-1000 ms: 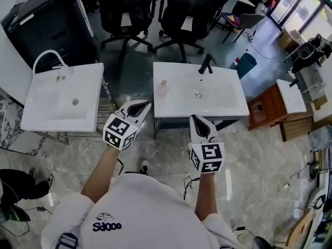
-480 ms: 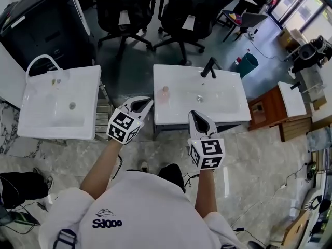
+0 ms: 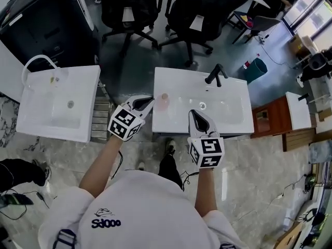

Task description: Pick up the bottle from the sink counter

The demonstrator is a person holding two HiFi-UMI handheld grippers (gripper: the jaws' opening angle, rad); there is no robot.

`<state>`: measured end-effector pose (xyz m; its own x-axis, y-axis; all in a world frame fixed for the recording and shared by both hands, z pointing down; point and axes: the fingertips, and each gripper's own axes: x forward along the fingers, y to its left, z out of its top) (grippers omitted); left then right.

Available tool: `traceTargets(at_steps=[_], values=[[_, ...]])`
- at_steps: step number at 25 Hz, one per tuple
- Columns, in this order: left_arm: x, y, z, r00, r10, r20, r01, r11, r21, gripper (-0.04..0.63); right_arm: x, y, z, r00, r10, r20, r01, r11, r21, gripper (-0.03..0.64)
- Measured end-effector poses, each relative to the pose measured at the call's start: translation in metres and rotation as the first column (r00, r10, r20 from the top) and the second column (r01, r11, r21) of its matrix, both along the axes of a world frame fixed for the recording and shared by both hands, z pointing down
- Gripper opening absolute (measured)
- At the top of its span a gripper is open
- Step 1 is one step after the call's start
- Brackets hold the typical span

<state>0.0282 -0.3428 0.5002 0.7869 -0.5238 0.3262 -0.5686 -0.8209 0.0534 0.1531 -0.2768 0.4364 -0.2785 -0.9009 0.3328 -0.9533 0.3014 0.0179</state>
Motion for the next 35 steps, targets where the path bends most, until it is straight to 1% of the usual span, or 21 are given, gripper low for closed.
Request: traceTargets(at_steps=[1,3,9,19,21,24,26,32,35], values=[[0.003,-0.004,0.003,1.000,-0.002,0.003,0.002,1.000,-0.007,0.008,0.002,-0.006,0.002,1.000,-0.005,0.005,0.005,1.000,-0.006,0.011],[0.008,-0.011,0.009,1.000,-0.008,0.010,0.008,1.000,-0.025,0.032,0.005,-0.015,0.005,1.000,-0.017,0.008,0.017,1.000,-0.017,0.011],[0.026,-0.030,0.031,1.000,-0.013,0.027,0.015,0.997,-0.079,0.037,0.021,-0.035,0.014,0.999,-0.039,0.010,0.039,0.998,-0.053,0.011],[0.049,-0.049,0.084,0.996,0.008,0.088,0.005,0.990,-0.139,0.126,0.042,-0.054,0.048,0.998,-0.053,0.021,0.056,0.989,-0.140,0.011],[0.053,-0.051,0.093,0.994,0.026,0.102,-0.013,0.991,-0.133,0.146,0.046,-0.056,0.054,0.998,-0.053,0.022,0.056,0.987,-0.153,0.011],[0.062,-0.053,0.107,0.987,0.075,0.140,-0.062,0.994,-0.093,0.171,0.051,-0.059,0.062,0.998,-0.056,0.017,0.058,0.983,-0.175,0.011],[0.068,-0.052,0.115,0.983,0.098,0.158,-0.086,0.993,-0.079,0.187,0.053,-0.060,0.067,0.998,-0.059,0.012,0.060,0.979,-0.194,0.011],[0.079,-0.060,0.138,0.981,0.101,0.166,-0.092,0.994,-0.059,0.198,0.061,-0.061,0.079,0.998,-0.066,-0.005,0.063,0.972,-0.227,0.011],[0.082,-0.061,0.149,0.981,0.097,0.169,-0.088,0.994,-0.060,0.198,0.065,-0.058,0.084,0.998,-0.062,-0.010,0.058,0.968,-0.243,0.011]])
